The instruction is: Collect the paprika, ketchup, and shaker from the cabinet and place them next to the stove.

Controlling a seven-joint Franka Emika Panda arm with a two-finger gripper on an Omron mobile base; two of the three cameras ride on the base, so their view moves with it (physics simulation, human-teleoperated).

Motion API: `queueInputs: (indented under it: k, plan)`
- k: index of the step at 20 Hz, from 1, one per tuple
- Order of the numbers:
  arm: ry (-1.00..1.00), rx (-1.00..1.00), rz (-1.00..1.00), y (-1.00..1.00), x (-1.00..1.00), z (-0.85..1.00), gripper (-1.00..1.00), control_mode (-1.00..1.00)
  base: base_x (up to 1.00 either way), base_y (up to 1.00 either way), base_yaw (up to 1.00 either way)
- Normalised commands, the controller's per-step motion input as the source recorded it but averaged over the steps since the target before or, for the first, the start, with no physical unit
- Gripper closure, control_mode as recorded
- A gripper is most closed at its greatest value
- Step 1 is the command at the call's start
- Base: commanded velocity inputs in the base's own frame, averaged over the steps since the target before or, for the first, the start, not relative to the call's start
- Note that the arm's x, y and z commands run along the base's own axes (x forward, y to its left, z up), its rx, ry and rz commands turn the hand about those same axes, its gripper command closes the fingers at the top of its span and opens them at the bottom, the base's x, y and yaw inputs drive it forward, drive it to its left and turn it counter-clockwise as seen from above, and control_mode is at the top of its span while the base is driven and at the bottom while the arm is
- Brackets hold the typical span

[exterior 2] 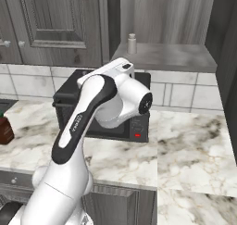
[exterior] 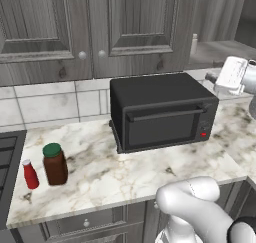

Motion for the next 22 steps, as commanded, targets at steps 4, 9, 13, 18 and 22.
queueInputs:
  k: [4, 9, 13, 18, 22]
  plan:
    - [0.0, 0.0, 0.0, -0.61, 0.57, 0.15, -1.0, -1.0, 0.0, 0.0, 0.0]
    - [0.0, 0.0, 0.0, -0.39, 0.67, 0.0, -1.0, -1.0, 0.0, 0.0, 0.0]
    - [0.01, 0.0, 0.0, -0.15, 0.68, 0.0, -1.0, -1.0, 0.0, 0.0, 0.0]
    - [0.0, 0.01, 0.0, -0.18, 0.67, 0.0, -1.0, -1.0, 0.0, 0.0, 0.0]
    - [0.0, 0.0, 0.0, -0.24, 0.53, 0.0, -1.0, -1.0, 0.0, 0.0, 0.0]
